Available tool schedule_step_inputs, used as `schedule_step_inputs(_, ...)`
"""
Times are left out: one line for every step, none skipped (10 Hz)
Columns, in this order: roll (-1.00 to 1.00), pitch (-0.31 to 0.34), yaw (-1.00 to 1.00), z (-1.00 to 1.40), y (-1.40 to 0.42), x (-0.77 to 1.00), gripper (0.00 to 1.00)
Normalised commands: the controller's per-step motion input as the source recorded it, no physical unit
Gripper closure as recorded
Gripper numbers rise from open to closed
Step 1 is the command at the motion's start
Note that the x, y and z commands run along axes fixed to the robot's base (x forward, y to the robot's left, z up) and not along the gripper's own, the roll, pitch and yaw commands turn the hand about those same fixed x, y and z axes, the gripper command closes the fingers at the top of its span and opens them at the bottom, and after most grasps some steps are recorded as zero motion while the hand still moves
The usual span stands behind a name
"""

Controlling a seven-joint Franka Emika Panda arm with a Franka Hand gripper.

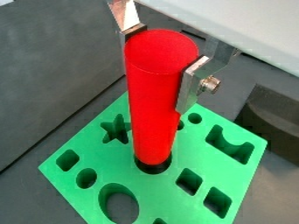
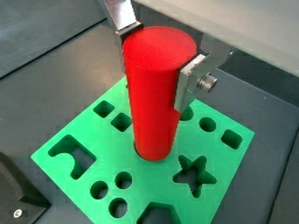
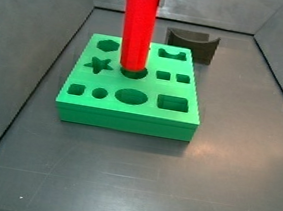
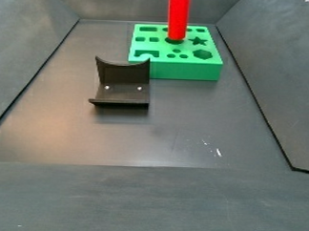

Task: Insert the round object.

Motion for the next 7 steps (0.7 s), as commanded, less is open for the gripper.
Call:
schedule_step_inputs(-0.08,0.000,-0.16,-0.20,0.00,0.14,1.00)
schedule_step_inputs(-0.06,0.000,-0.13,-0.27,0.00,0.28,1.00)
schedule_step_inputs(-0.06,0.009,-0.14,-0.25,0.00,0.32,1.00)
schedule_step_inputs(-0.08,0.000,-0.18,-0.23,0.00,0.31,1.00)
schedule_step_inputs(-0.18,-0.016,-0.25,-0.15,-0.03,0.20,1.00)
schedule_step_inputs(-0.15,-0.090,-0.16,-0.19,-0.03,0.12,1.00)
schedule_step_inputs(-0.14,-0.146,-0.17,-0.21,-0.02,0.00,1.00)
